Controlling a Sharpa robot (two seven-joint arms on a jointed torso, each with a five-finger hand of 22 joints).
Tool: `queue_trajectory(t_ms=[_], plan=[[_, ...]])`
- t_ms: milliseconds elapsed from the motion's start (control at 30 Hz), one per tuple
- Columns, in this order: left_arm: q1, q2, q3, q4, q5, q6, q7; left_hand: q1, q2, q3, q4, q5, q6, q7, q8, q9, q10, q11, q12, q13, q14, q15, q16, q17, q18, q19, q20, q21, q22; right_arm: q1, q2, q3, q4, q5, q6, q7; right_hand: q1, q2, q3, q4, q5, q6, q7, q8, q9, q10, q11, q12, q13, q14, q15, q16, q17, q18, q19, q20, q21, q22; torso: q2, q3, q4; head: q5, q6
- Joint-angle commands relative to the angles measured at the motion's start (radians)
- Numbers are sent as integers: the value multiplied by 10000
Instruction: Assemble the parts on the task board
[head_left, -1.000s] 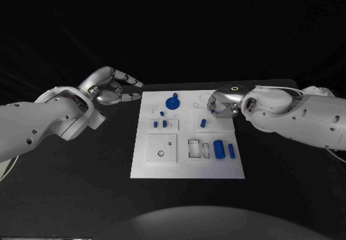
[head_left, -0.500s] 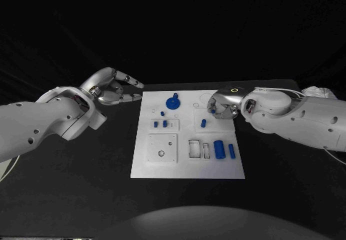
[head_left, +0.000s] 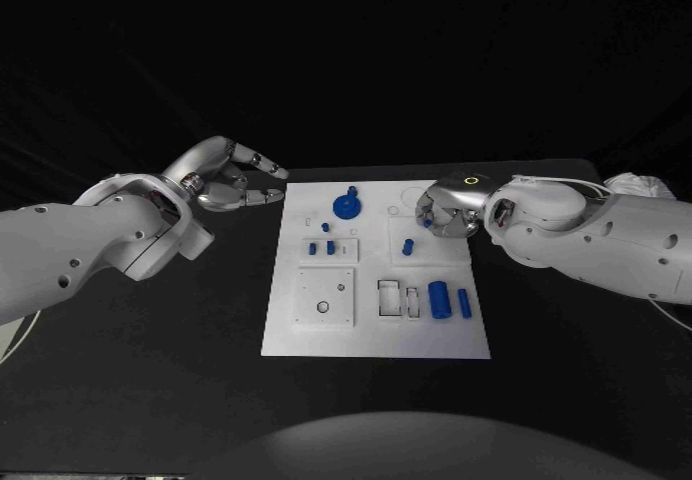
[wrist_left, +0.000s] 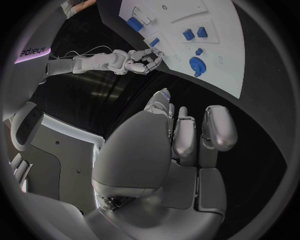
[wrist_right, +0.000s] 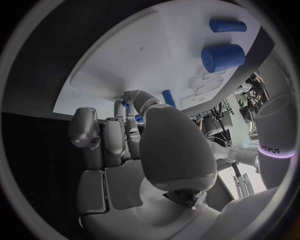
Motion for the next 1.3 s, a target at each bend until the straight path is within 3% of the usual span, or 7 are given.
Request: queue_trajectory(t_ms=[33,367,833,1033,1133,1233,1300], plan=[[-6,26,3,2,-58,154,-82,79,6,75,3,73,45,-3,-55,-16,-1,93,51,-13,-58,21,-19,-15,156,11,48,29,1601,1,-21,4,23,60,-411,263,41,88,16,-49,34,-35,85,11,37,195,-131,61,7,8,-73,48,-18,-193,-7,-68,71,1401,-1,0,-3,21,-1],[-18,-8,1,-5,-61,159,-150,116,42,100,10,127,54,7,-56,-20,15,97,82,-35,-61,25,-20,-23,183,-42,54,-110,1565,113,-277,7,419,165,-620,236,-100,71,14,-34,-120,-1,100,40,193,282,-132,60,6,11,-64,35,-65,-203,0,-67,126,1401,-6,-11,-10,32,-1],[-48,50,-8,-53,-61,225,-193,72,53,74,29,119,24,13,-83,-44,8,120,158,-128,-440,63,-517,-830,328,-402,90,-933,1355,916,-645,9,1617,574,-340,-21,-185,53,22,-27,-323,-3,95,34,304,304,-126,17,-15,-13,-30,2,-138,-198,-35,-51,99,1385,-38,-30,3,57,-1],[-126,134,-10,-122,-54,204,-163,63,57,47,26,100,14,37,-93,-65,-31,135,266,-274,-1216,101,-1502,-2292,523,-971,140,-2147,1053,1017,-262,10,2079,932,16,28,-195,55,35,-37,-391,-1,105,30,343,336,-131,14,-18,16,4,25,-97,-206,-28,-33,118,1388,-143,-79,22,235,-1],[-211,189,-10,-184,8,147,-117,46,38,31,27,119,-158,92,-130,-100,20,239,395,-333,-2762,237,-3305,-4714,790,-2071,236,-4142,577,968,146,10,2080,1015,219,41,-195,53,46,-46,-408,-18,110,15,355,332,-125,2,-23,23,28,31,-90,-204,-41,-20,102,1382,-220,-104,43,382,-1],[-297,247,-10,-263,60,108,-44,32,19,38,37,128,-226,160,-117,-100,-35,343,503,-353,-3724,419,-4139,-5249,1085,-3667,379,-6699,12,849,629,11,2021,1024,343,102,-191,52,56,-55,-407,-30,113,6,362,328,-118,-7,-26,38,38,45,-64,-208,-35,-12,113,1385,-303,-131,75,463,-1],[-340,279,-10,-306,95,88,8,-29,8,35,30,135,-242,191,-113,-98,-114,419,576,-353,-4458,600,-4899,-5735,1018,-4134,493,-7002,4,771,906,11,1957,1011,378,145,-189,53,60,-57,-406,-31,115,4,363,330,-118,-7,-27,50,39,56,-42,-210,-29,-10,122,1388,-360,-140,111,502,-1]])
